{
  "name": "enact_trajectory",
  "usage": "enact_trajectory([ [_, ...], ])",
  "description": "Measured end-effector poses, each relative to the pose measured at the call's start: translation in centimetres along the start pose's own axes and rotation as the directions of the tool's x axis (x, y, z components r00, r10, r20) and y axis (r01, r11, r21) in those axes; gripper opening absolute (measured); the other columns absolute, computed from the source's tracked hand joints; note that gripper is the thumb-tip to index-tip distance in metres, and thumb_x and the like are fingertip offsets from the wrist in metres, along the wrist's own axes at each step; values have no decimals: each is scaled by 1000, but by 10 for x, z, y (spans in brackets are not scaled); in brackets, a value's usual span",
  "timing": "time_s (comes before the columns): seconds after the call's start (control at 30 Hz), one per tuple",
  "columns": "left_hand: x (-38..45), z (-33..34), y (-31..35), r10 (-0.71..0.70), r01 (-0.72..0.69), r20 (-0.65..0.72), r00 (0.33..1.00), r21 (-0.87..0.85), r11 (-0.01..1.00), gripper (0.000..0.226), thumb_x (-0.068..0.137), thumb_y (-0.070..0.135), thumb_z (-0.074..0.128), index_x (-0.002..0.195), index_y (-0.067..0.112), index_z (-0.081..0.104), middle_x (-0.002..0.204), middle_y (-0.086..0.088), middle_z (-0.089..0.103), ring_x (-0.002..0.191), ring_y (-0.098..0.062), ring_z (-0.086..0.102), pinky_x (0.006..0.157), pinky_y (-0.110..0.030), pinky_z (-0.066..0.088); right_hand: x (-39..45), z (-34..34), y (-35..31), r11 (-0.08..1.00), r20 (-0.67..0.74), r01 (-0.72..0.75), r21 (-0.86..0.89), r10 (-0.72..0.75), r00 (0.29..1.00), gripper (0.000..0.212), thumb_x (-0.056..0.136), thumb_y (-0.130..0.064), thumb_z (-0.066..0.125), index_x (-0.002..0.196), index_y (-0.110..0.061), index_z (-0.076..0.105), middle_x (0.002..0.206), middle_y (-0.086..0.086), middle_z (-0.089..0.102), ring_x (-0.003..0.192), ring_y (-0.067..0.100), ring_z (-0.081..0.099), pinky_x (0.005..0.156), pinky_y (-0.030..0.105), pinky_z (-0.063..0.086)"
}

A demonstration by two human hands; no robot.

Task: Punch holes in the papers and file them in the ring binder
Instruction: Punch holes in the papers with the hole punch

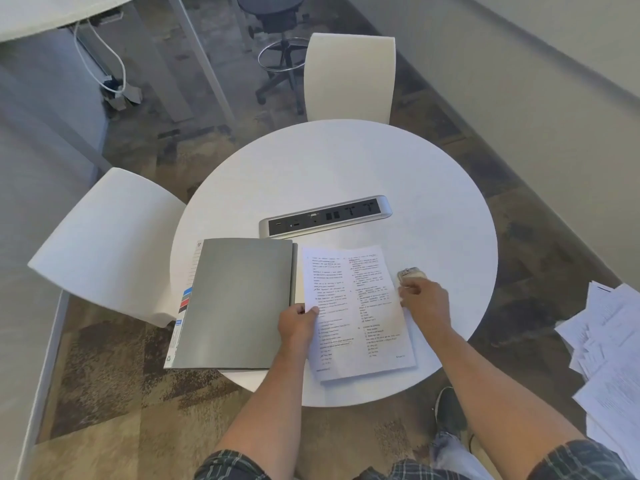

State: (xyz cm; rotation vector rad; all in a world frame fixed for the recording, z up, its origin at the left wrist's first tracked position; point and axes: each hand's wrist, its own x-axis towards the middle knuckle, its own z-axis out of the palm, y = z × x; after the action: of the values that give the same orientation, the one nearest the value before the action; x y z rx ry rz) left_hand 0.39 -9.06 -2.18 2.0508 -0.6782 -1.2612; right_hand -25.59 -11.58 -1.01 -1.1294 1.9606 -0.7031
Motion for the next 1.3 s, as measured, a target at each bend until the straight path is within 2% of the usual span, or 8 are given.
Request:
enact_trajectory([
  [0.07, 0, 0, -2, -7, 7, 0, 1000, 20, 1000, 16, 92, 14, 72, 76, 11, 69, 83, -5, 76, 72, -23, 69, 73, -38, 60, 4, -7, -2, 999, -128, 3, 52, 3, 992, 19, 91, -15, 67, 106, -22, 76, 101, -6, 73, 91, 13, 68, 75, 18, 51],
  [0.17, 3, 1, -6, -14, 14, -1, 1000, 30, 999, 15, 91, 13, 73, 84, 0, 71, 81, -6, 76, 71, -25, 69, 77, -44, 62, 13, -19, -1, 993, -246, -54, 107, 80, 966, 28, 93, -23, 72, 120, -20, 67, 111, -2, 63, 99, 17, 64, 73, 20, 48],
  [0.27, 3, 2, -8, -20, 20, -1, 1000, 28, 999, 15, 91, 14, 74, 80, 4, 71, 84, -7, 77, 73, -27, 71, 78, -45, 62, 21, -25, 9, 993, -180, -117, -33, 109, 978, 40, 95, -34, 67, 133, -19, 65, 123, 2, 66, 108, 22, 65, 82, 29, 49],
  [0.43, 4, 5, -12, -73, 73, -13, 997, -44, 996, 18, 91, 12, 73, 75, 7, 67, 82, -6, 76, 71, -26, 70, 79, -47, 62, 16, -24, 11, 986, -106, -94, -137, 80, 991, 28, 101, -35, 57, 119, -22, 74, 105, 0, 76, 81, 18, 63, 60, 24, 42],
  [0.8, 5, 10, -9, -126, 126, 3, 992, -96, 987, 18, 93, 14, 72, 76, 9, 67, 86, -9, 78, 74, -28, 73, 77, -48, 64, 16, -22, 14, 989, -84, -114, -99, 106, 991, 29, 96, -46, 63, 113, -27, 76, 106, -5, 77, 85, 18, 63, 75, 31, 50],
  [0.97, 4, 15, -7, -125, 126, 23, 992, -98, 987, 17, 93, 12, 71, 77, 8, 68, 86, -8, 78, 71, -26, 72, 74, -43, 64, 15, -19, 14, 991, -70, -101, -85, 95, 993, 28, 95, -47, 64, 111, -28, 77, 89, -11, 71, 82, 16, 64, 73, 30, 51],
  [1.13, 1, 19, -4, -108, 108, 9, 994, -85, 990, 21, 94, 12, 70, 74, 9, 64, 84, -7, 76, 67, -22, 69, 62, -30, 56, 14, -16, 16, 993, -55, -90, -82, 86, 995, 31, 93, -50, 65, 113, -30, 77, 102, -10, 76, 85, 14, 66, 71, 29, 50],
  [1.3, 0, 20, -3, -87, 87, 2, 996, -67, 994, 22, 94, 12, 70, 73, 9, 64, 84, -7, 76, 68, -22, 69, 67, -32, 59, 13, -14, 15, 993, -31, -91, -75, 88, 996, 31, 92, -50, 66, 113, -29, 77, 103, -9, 76, 86, 14, 65, 70, 29, 48],
])
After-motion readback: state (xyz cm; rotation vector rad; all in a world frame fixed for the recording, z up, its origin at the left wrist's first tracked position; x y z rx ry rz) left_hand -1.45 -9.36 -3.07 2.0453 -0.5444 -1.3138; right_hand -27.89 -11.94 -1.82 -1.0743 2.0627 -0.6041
